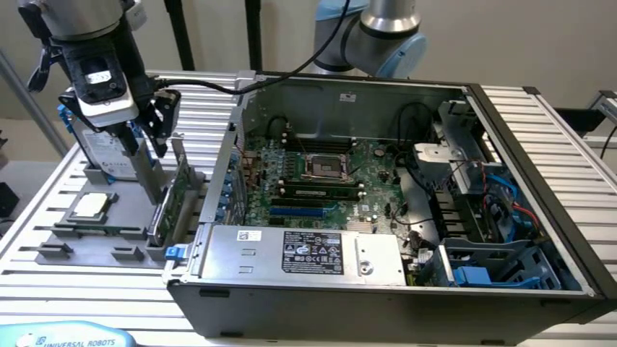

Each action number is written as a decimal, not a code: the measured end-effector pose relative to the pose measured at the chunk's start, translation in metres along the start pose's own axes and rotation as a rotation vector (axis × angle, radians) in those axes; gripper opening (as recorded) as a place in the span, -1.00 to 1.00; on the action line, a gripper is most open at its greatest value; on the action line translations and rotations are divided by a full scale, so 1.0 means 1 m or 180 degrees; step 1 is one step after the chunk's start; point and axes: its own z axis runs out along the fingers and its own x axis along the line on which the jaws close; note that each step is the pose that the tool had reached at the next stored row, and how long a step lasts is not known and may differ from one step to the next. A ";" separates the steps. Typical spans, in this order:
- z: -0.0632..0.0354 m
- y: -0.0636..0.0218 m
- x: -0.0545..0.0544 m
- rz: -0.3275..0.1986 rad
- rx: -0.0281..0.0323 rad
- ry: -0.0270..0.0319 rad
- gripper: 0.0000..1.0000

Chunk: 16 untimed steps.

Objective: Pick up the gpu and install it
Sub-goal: 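Pick up the gpu and move the gpu toward the slot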

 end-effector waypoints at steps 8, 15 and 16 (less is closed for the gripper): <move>0.0145 -0.0023 -0.002 0.0000 0.0000 0.0000 -0.04; 0.0273 -0.0033 -0.005 0.0000 0.0000 0.0000 -0.04; 0.0291 -0.0035 -0.005 0.0000 0.0000 0.0000 -0.04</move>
